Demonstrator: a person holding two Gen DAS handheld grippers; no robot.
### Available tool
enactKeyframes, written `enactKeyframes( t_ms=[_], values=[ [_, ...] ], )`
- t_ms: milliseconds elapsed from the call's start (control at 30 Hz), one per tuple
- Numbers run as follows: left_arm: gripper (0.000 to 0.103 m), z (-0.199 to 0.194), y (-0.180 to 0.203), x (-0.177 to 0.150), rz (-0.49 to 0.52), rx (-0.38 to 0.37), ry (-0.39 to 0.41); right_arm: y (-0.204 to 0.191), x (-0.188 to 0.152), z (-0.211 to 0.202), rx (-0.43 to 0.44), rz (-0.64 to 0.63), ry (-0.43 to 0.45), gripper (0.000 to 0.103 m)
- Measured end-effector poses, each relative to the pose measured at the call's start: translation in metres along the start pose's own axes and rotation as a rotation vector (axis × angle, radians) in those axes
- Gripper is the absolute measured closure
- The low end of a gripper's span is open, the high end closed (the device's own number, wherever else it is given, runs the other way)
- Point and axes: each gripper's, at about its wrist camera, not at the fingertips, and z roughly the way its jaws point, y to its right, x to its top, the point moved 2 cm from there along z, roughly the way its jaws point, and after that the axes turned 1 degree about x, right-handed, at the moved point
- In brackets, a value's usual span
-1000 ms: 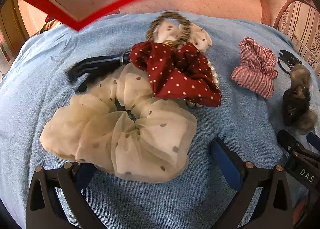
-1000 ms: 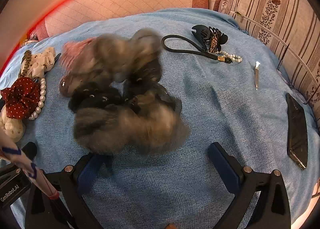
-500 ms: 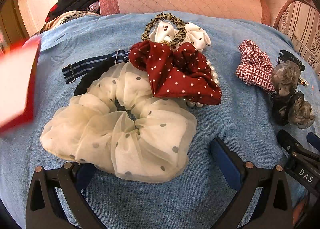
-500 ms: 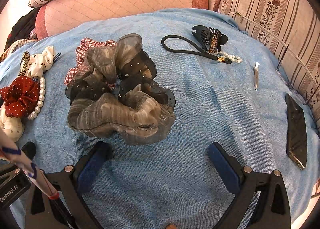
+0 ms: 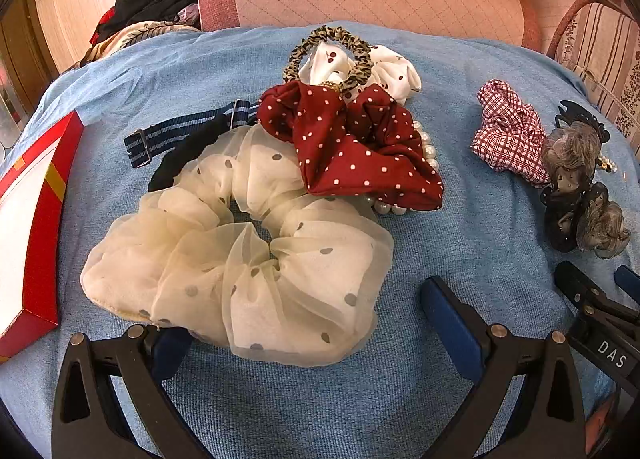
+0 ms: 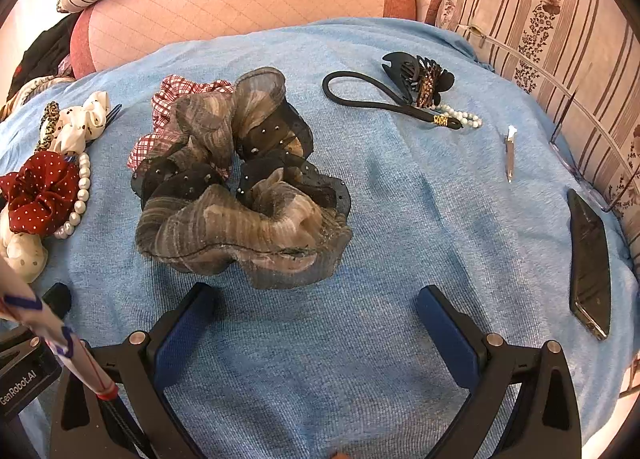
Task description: Organize jewelry
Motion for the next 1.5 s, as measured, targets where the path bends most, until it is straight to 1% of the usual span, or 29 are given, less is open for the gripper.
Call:
enactKeyframes(
  t_ms=[233,267,333,367,400,433,467,567,600,633,667,733,800,900,933,1033,1100,1167,1333,1500],
  values=[
    [0.000,-0.001,0.001,0.000,-0.004,0.005,0.003,0.000,-0.006,-0.007,0.004,-0.002,0.006,0.000],
    [0.000,-0.001,0.001,0.000,-0.009,0.007,-0.002,0.002,-0.007,-0.010,0.015,0.007,0.007,0.000],
    [0.000,-0.003,0.005,0.000,0.037,0.000,-0.033,0.004,-0.010,-0.014,0.047,0.026,0.004,0.001],
    [0.000,-0.004,0.005,0.001,0.039,-0.004,-0.048,0.004,-0.011,-0.019,0.050,0.033,0.007,0.002],
    [0.000,-0.007,0.002,0.000,0.017,0.002,-0.057,0.004,-0.012,-0.023,0.045,0.037,0.013,0.003],
    [0.000,-0.011,-0.002,-0.003,-0.006,0.008,-0.038,0.005,-0.014,-0.030,0.043,0.042,0.023,0.003],
    [0.000,-0.021,-0.010,-0.010,-0.042,0.006,-0.001,0.005,-0.017,-0.040,0.056,0.042,0.040,0.003],
    [0.000,-0.060,-0.029,-0.030,-0.091,-0.054,0.096,0.003,-0.027,-0.067,0.054,0.022,0.082,0.003],
    [0.000,-0.084,-0.036,-0.038,-0.088,-0.049,0.174,0.003,-0.032,-0.079,0.065,0.020,0.098,0.003],
    [0.000,-0.097,-0.039,-0.041,-0.076,-0.041,0.217,0.002,-0.037,-0.089,0.076,0.020,0.111,0.003],
    [0.000,-0.120,-0.044,-0.048,-0.049,-0.041,0.277,0.001,-0.041,-0.097,0.078,0.018,0.117,0.003],
    [0.000,-0.154,-0.056,-0.057,-0.018,-0.020,0.340,-0.006,-0.052,-0.118,0.104,0.006,0.127,0.003],
    [0.000,-0.181,-0.069,-0.068,-0.014,-0.013,0.375,-0.016,-0.062,-0.140,0.107,-0.018,0.169,0.003],
    [0.000,-0.206,-0.085,-0.077,-0.034,-0.022,0.382,-0.038,-0.077,-0.173,0.129,-0.080,0.214,0.003],
    [0.000,-0.214,-0.092,-0.081,-0.050,-0.005,0.388,-0.046,-0.081,-0.182,0.134,-0.098,0.231,0.003],
    [0.000,-0.226,-0.098,-0.090,-0.052,0.014,0.409,-0.065,-0.089,-0.207,0.143,-0.159,0.270,0.003],
    [0.000,-0.232,-0.102,-0.095,-0.058,0.014,0.424,-0.073,-0.090,-0.219,0.151,-0.186,0.289,0.003],
    [0.000,-0.234,-0.104,-0.096,-0.061,0.010,0.432,-0.077,-0.092,-0.228,0.139,-0.197,0.314,0.003],
    [0.000,-0.241,-0.109,-0.101,-0.075,-0.003,0.441,-0.081,-0.094,-0.237,0.132,-0.204,0.325,0.003],
    [0.000,-0.242,-0.113,-0.100,-0.088,0.009,0.446,-0.085,-0.095,-0.239,0.136,-0.210,0.332,0.003]
  ],
)
